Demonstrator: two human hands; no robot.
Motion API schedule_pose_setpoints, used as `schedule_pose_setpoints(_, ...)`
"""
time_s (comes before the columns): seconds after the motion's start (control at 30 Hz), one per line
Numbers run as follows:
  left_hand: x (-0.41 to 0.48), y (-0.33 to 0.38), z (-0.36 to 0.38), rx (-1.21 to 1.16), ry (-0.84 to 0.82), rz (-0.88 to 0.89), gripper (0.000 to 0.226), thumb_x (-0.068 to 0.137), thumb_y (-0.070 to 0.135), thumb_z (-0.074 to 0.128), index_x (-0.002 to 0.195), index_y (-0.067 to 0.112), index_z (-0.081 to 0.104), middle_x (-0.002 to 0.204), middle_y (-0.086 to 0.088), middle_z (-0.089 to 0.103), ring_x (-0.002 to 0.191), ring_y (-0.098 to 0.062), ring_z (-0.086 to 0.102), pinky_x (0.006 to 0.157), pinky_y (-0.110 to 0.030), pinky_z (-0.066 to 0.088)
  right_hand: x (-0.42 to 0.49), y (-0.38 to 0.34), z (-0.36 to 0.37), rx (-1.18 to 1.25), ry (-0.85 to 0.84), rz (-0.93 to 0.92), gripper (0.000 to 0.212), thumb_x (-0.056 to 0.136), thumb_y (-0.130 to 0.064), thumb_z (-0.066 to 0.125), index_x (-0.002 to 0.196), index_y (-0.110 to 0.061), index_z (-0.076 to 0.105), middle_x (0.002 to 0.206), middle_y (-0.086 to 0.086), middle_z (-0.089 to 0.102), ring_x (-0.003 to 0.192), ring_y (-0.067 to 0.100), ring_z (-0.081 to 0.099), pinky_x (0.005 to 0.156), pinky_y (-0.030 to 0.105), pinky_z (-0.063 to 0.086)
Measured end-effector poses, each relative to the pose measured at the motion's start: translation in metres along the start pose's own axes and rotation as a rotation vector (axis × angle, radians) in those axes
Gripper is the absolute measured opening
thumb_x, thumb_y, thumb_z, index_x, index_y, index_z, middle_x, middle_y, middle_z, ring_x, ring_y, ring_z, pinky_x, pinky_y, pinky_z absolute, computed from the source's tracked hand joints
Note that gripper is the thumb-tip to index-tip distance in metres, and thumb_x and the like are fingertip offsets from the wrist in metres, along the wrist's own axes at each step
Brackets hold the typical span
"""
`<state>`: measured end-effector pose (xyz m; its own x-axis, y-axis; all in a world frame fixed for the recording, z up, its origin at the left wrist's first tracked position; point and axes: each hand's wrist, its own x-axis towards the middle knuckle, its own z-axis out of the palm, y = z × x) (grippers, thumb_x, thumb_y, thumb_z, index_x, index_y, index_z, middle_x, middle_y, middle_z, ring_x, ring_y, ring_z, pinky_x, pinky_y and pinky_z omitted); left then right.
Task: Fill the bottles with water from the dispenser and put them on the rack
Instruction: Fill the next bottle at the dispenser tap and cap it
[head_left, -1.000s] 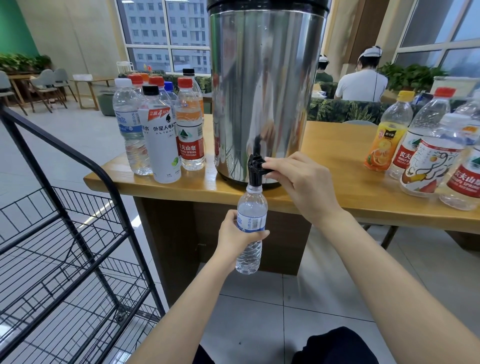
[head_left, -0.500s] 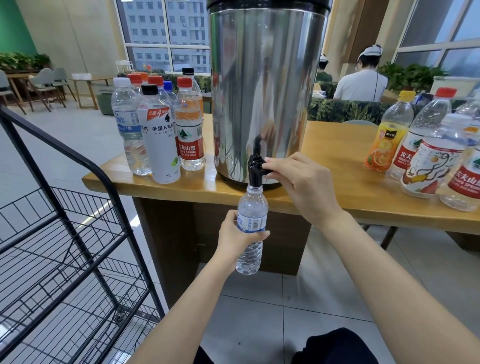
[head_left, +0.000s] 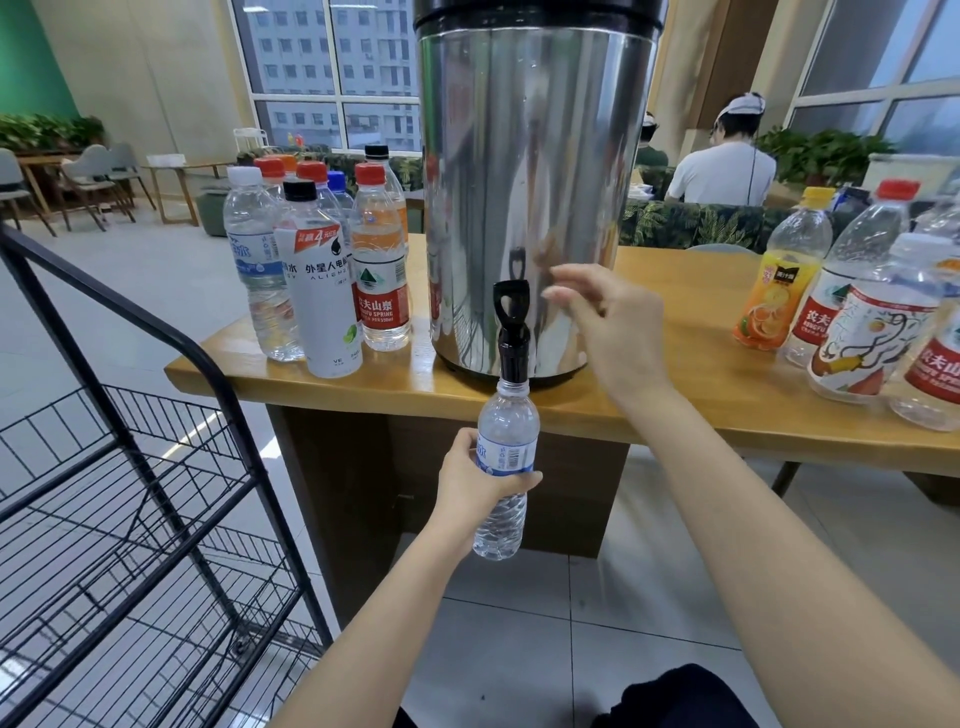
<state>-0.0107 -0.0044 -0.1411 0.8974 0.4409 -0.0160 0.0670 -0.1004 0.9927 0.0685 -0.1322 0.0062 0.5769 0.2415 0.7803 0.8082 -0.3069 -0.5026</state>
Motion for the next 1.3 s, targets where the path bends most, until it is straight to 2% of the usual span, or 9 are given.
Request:
schedule_pose_setpoints(0.1, 0.0, 0.0, 0.001, -0.003, -0.004, 0.005, 0.068, 0.062, 0.016, 0.092, 0.117, 0.022, 0.051, 0.11, 0.005, 0.064, 0.1, -0.009, 0.063, 0.08, -0.023, 0.054, -0.011, 0.046, -0.023, -0.204, -0.014, 0.211, 0.033, 0.097, -0.029, 0.057, 0.124, -0.011, 0.063, 0.119, 0.004, 0.065, 0.096, 0.01, 0.057, 0.079, 0.015, 0.041)
schedule_pose_setpoints(0.23, -0.002, -0.001, 0.005, -0.004, 0.001, -0.002, 0.068, 0.063, 0.016, 0.091, 0.118, 0.022, 0.052, 0.109, 0.006, 0.064, 0.098, -0.007, 0.063, 0.076, -0.02, 0.052, -0.028, 0.098, -0.03, -0.442, -0.413, 0.486, 0.048, 0.096, -0.035, 0.056, 0.14, -0.017, 0.049, 0.14, 0.01, 0.052, 0.128, 0.029, 0.046, 0.102, 0.04, 0.039)
schedule_pose_setpoints(0.3, -0.003, -0.004, 0.007, -0.001, 0.0, -0.011, 0.067, 0.062, 0.016, 0.092, 0.116, 0.022, 0.052, 0.108, 0.006, 0.065, 0.098, -0.008, 0.063, 0.078, -0.022, 0.054, -0.036, 0.105, -0.027, -0.453, -0.488, 0.479, 0.046, 0.095, -0.034, 0.057, 0.139, -0.02, 0.051, 0.138, 0.009, 0.053, 0.128, 0.031, 0.046, 0.102, 0.045, 0.041)
schedule_pose_setpoints(0.47, -0.008, -0.012, 0.009, 0.018, -0.008, -0.025, 0.066, 0.061, 0.016, 0.093, 0.113, 0.022, 0.053, 0.109, 0.004, 0.066, 0.099, -0.009, 0.065, 0.084, -0.027, 0.057, -0.04, 0.109, -0.023, -0.45, -0.387, 0.424, 0.029, 0.096, -0.03, 0.057, 0.122, -0.02, 0.066, 0.12, 0.005, 0.063, 0.109, 0.027, 0.054, 0.089, 0.043, 0.048)
schedule_pose_setpoints(0.67, -0.017, -0.013, 0.007, 0.042, -0.018, -0.019, 0.063, 0.061, 0.015, 0.092, 0.11, 0.024, 0.053, 0.106, 0.007, 0.066, 0.098, -0.008, 0.065, 0.08, -0.023, 0.056, -0.041, 0.107, -0.022, -0.351, -0.341, 0.447, 0.027, 0.092, -0.036, 0.063, 0.112, -0.017, 0.068, 0.102, 0.006, 0.065, 0.095, 0.023, 0.06, 0.083, 0.039, 0.051)
schedule_pose_setpoints(0.9, -0.029, -0.014, 0.003, 0.073, -0.031, -0.018, 0.065, 0.06, 0.016, 0.093, 0.111, 0.024, 0.053, 0.107, 0.004, 0.066, 0.101, -0.011, 0.065, 0.09, -0.035, 0.058, -0.05, 0.086, -0.026, -0.152, -0.397, 0.364, 0.03, 0.097, -0.019, 0.056, 0.126, -0.018, 0.062, 0.108, -0.004, 0.056, 0.095, 0.014, 0.058, 0.081, 0.023, 0.039)
schedule_pose_setpoints(1.0, -0.039, -0.012, 0.001, 0.081, -0.041, -0.008, 0.065, 0.06, 0.016, 0.093, 0.111, 0.026, 0.053, 0.107, 0.006, 0.066, 0.099, -0.01, 0.065, 0.087, -0.03, 0.058, -0.06, 0.064, -0.037, 0.041, -0.389, 0.297, 0.024, 0.094, -0.02, 0.061, 0.116, -0.026, 0.066, 0.106, -0.011, 0.059, 0.098, 0.011, 0.059, 0.086, 0.029, 0.048)
schedule_pose_setpoints(1.17, -0.059, -0.01, -0.003, 0.067, -0.083, 0.021, 0.062, 0.057, 0.014, 0.094, 0.106, 0.021, 0.056, 0.099, 0.004, 0.071, 0.092, -0.01, 0.069, 0.082, -0.031, 0.059, -0.069, 0.017, -0.054, 0.247, -0.621, 0.14, 0.026, 0.089, -0.014, 0.066, 0.112, -0.026, 0.07, 0.112, -0.011, 0.064, 0.108, 0.01, 0.06, 0.093, 0.029, 0.05)
schedule_pose_setpoints(1.3, -0.073, -0.01, -0.004, 0.075, -0.127, 0.046, 0.059, 0.057, 0.015, 0.093, 0.105, 0.02, 0.059, 0.097, 0.004, 0.073, 0.09, -0.01, 0.07, 0.081, -0.031, 0.059, -0.064, -0.005, -0.056, 0.074, -0.786, 0.011, 0.031, 0.089, -0.007, 0.065, 0.116, -0.022, 0.069, 0.113, -0.011, 0.061, 0.108, 0.006, 0.058, 0.095, 0.029, 0.05)
